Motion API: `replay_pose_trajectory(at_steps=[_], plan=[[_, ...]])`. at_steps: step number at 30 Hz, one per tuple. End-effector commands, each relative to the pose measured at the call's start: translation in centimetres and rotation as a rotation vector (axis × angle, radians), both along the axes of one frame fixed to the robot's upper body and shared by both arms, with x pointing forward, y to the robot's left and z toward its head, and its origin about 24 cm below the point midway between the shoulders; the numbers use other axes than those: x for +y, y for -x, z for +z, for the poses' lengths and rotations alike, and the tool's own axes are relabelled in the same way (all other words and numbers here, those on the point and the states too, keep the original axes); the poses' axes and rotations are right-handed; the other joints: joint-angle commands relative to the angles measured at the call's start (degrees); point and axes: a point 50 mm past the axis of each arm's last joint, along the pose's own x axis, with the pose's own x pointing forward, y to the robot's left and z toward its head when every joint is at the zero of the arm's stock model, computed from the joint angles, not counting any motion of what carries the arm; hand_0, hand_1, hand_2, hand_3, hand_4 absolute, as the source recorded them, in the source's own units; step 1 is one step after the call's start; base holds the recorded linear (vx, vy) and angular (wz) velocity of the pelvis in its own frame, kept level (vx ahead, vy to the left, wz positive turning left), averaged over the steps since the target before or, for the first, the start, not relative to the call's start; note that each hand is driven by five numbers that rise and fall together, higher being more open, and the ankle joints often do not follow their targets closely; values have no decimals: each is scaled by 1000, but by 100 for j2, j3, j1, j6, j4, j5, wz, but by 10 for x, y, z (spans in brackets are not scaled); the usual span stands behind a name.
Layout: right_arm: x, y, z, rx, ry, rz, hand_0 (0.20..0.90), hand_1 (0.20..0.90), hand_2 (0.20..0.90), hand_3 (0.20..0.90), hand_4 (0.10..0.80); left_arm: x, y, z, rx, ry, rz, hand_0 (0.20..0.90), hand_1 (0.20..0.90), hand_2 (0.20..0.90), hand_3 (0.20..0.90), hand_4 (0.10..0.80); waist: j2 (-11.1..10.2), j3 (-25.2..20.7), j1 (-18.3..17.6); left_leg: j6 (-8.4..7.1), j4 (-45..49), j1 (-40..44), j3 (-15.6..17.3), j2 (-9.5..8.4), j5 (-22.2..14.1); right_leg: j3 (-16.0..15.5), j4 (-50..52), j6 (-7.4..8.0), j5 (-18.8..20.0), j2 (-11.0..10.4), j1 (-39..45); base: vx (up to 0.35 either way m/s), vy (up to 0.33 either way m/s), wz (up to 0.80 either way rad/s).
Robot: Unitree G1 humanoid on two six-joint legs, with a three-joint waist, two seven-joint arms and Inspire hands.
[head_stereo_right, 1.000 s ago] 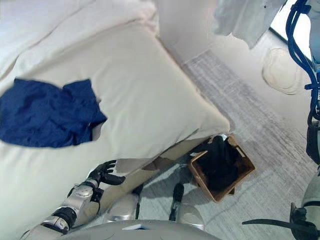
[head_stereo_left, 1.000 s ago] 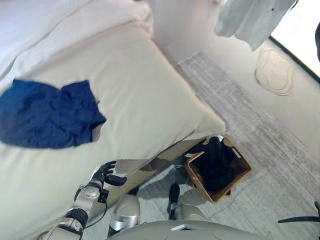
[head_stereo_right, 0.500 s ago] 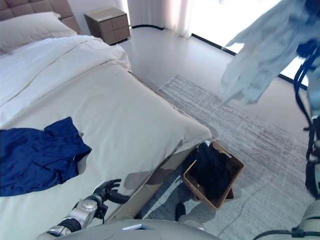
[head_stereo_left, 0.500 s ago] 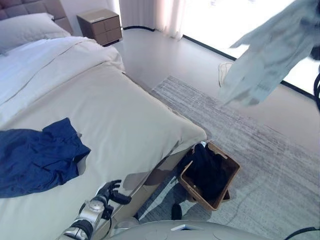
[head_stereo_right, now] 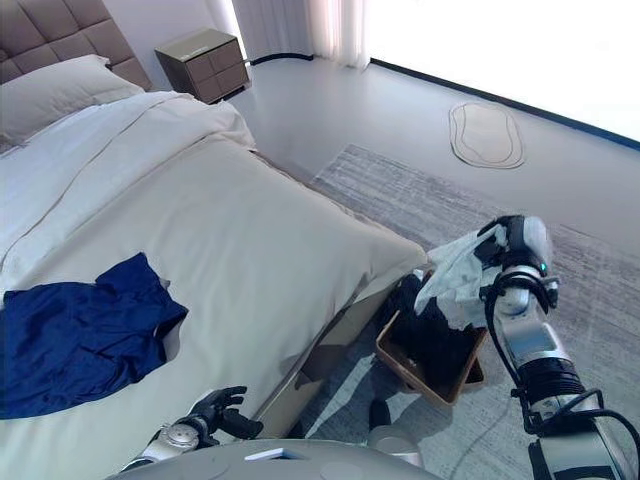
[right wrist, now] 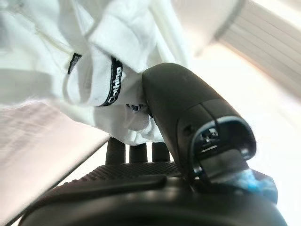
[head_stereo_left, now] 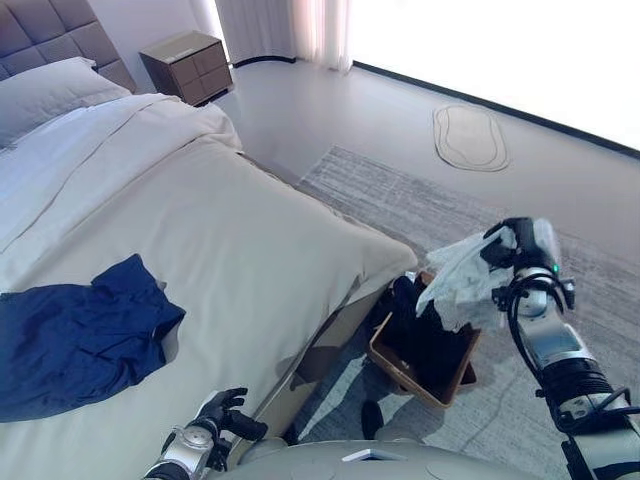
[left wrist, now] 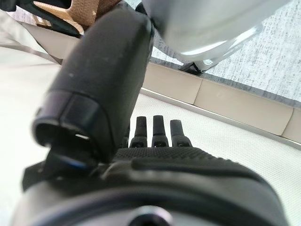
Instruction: Pick up the clothes from the bed and place them into the basket
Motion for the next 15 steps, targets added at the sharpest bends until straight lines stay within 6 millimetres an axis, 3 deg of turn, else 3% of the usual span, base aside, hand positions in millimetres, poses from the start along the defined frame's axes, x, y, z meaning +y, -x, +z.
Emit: replay_pose_trajectory(at_steps=[1,4,5,6,11,15], plan=[[3,-37,64,-301,114,5,300,300,300,200,100,10,-43,18,-139,-51,-65,900,900,900,900,800,-221,161,172,124,126,-90,-290,-160,-517,-285,398,-17,-332,-52,-15,-146,-75,17],[3,-47,58,-264,90,-40,300,300,300,200,100,6,-62,26,-201,-42,-73,900,900,900,900,800,-123,473,183,92,183,-382,-389,-158,-422,-313,501,-61,-319,-57,-285,-226,-90,14],[2,-49,58,-258,101,-50,538,538,538,477,377,5,-66,28,-214,-40,-74,900,900,900,900,800,-105,536,184,88,205,-450,-410,-163,-406,-322,531,-69,-321,-61,-345,-261,-81,3],[-3,-52,59,-238,134,-78,900,900,900,900,800,4,-76,33,-243,-35,-79,900,900,900,900,800,-55,694,207,75,238,-595,-442,-169,-351,-344,591,-87,-314,-74,-475,-276,-66,9],[-35,-51,53,-10,229,-174,900,900,900,900,800,-1,-95,45,-322,-19,-96,900,900,900,900,800,125,1118,315,21,266,-980,-558,-164,-155,-447,678,-140,-262,-66,-807,-214,-48,16],[-48,-49,65,-11,238,-220,900,900,900,900,800,0,-96,48,-341,-9,-95,900,900,900,900,800,158,1199,370,-18,201,-975,-625,-131,-88,-499,631,-155,-253,-44,-761,-35,-31,14]])
